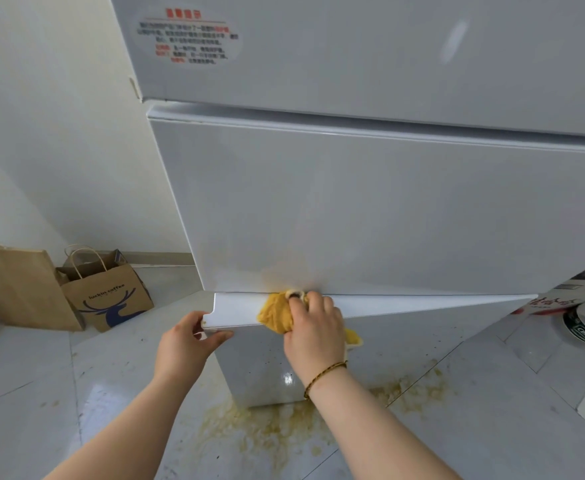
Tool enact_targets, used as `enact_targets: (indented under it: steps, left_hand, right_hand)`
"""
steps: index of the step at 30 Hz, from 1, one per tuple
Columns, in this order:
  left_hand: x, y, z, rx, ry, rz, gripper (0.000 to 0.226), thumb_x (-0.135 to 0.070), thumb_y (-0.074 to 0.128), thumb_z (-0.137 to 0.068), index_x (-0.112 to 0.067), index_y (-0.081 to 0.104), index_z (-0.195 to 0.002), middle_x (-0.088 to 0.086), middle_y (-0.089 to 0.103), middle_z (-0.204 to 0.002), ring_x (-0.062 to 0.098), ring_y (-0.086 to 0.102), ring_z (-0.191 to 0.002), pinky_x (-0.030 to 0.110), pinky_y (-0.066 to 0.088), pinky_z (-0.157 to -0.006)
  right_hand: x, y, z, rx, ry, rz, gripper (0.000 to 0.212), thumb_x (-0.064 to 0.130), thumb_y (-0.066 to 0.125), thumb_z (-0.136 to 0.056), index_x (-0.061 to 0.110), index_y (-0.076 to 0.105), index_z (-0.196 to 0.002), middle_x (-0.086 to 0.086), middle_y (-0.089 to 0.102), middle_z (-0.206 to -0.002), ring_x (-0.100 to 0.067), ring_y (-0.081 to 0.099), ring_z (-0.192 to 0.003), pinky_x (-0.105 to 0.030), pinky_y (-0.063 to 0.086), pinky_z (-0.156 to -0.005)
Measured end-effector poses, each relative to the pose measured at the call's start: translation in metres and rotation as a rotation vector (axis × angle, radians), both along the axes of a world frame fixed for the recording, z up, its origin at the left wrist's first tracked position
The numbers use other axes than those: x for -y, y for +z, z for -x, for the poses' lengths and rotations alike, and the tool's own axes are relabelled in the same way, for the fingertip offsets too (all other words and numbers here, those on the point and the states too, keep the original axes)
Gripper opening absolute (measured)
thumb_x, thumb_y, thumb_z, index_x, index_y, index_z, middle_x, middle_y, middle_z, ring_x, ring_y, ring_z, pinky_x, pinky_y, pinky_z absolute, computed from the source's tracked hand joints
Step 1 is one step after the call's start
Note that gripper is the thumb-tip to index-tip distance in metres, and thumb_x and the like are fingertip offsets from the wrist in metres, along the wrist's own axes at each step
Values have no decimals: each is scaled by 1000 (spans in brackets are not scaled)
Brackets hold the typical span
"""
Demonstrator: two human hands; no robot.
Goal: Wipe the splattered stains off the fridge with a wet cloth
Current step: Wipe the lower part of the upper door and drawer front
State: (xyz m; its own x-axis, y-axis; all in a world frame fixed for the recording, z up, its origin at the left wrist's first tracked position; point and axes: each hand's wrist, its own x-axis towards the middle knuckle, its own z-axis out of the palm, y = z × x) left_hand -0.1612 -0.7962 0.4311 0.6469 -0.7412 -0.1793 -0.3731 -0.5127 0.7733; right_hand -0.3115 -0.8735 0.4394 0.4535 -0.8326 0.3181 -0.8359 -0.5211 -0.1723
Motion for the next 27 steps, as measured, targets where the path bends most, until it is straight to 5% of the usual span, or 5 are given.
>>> enact_targets:
  steps: [10,13,18,24,27]
  left_hand:
    - [34,-2,-25,-26,-55,-15,24,-17,62,-85,-14,62,-109,9,64,-107,28,57,-103,27,38,-74]
    - [26,2,-25,11,-89,9,31,-11,58,-87,-14,57,-118,3,59,-108,24,53,-108,27,37,-79]
    - [4,22,13,73,81,196,30,-2,53,-88,-3,51,-117,0,44,-100,20,46,-94,30,35,-75]
    - [11,63,94,237,-126,513,17,-15,54,-82,-9,60,-96,-4,51,-89,12,47,-89,28,37,-80]
    - [37,91,155,404,-285,719,19,-26,39,-78,-28,52,-93,-13,52,-94,2,44,-91,6,30,-86]
  right_hand:
    - [-19,7,-25,258,228,-255,51,6,58,-52,16,68,-101,-7,61,-89,-29,61,-80,-31,51,-71]
    - [-31,23,-14,431,114,-572,52,7,52,-75,24,54,-124,3,49,-111,-18,47,-107,-13,34,-88]
    - [-45,49,22,855,-2,-771,44,17,48,-64,47,46,-96,16,52,-101,3,55,-88,-4,41,-74]
    - [-43,77,124,1276,-265,-762,38,13,54,-59,24,52,-95,-1,57,-79,-6,55,-64,-18,44,-56]
    - [-27,88,189,1325,-290,-709,34,-4,59,-75,26,54,-91,-3,59,-80,-14,54,-70,-24,43,-60]
